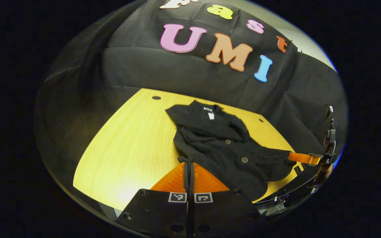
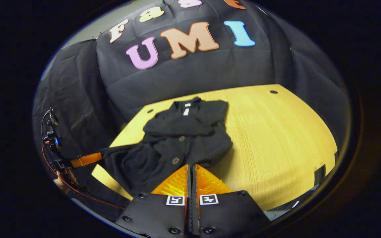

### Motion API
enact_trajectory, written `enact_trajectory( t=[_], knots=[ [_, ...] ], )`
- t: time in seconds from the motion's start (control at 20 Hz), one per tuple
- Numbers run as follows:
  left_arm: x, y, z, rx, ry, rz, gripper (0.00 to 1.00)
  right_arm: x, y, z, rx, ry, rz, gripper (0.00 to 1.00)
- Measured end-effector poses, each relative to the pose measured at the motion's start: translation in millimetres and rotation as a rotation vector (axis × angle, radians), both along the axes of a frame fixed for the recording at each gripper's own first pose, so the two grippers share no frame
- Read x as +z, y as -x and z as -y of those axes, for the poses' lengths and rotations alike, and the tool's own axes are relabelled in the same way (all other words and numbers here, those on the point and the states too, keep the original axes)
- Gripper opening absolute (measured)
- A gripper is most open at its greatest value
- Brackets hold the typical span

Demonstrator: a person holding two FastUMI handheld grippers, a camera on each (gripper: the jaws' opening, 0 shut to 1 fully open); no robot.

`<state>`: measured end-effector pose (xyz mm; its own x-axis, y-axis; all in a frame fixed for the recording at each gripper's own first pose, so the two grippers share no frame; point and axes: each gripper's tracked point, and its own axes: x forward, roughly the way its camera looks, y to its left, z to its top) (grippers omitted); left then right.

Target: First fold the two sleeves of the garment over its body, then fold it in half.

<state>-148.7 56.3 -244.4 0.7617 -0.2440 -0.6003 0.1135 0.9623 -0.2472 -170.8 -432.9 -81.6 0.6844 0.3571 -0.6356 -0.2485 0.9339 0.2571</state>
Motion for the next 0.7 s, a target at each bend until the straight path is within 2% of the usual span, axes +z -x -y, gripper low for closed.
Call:
enact_trajectory(
  t=[0.15,0.35,0.55,0.6,0.7],
  knots=[
    [31.4,-38.2,9.4,-0.025,-0.015,0.092,0.0,39.0,-44.3,-1.5,0.006,-0.027,0.1,0.02],
    [56.3,-82.3,13.1,-0.027,-0.021,0.147,0.0,72.4,-93.1,-2.4,0.012,-0.05,0.167,0.02],
    [74.5,-131.2,11.7,-0.021,-0.032,0.196,0.0,92.3,-131.6,-6.1,0.022,-0.069,0.194,0.02],
    [78.2,-142.9,10.8,-0.017,-0.04,0.201,0.0,95.8,-142.1,-7.0,0.023,-0.073,0.201,0.07],
    [81.4,-164.7,6.4,-0.006,-0.055,0.21,0.0,100.9,-162.2,-8.7,0.023,-0.085,0.212,0.02]
  ],
)
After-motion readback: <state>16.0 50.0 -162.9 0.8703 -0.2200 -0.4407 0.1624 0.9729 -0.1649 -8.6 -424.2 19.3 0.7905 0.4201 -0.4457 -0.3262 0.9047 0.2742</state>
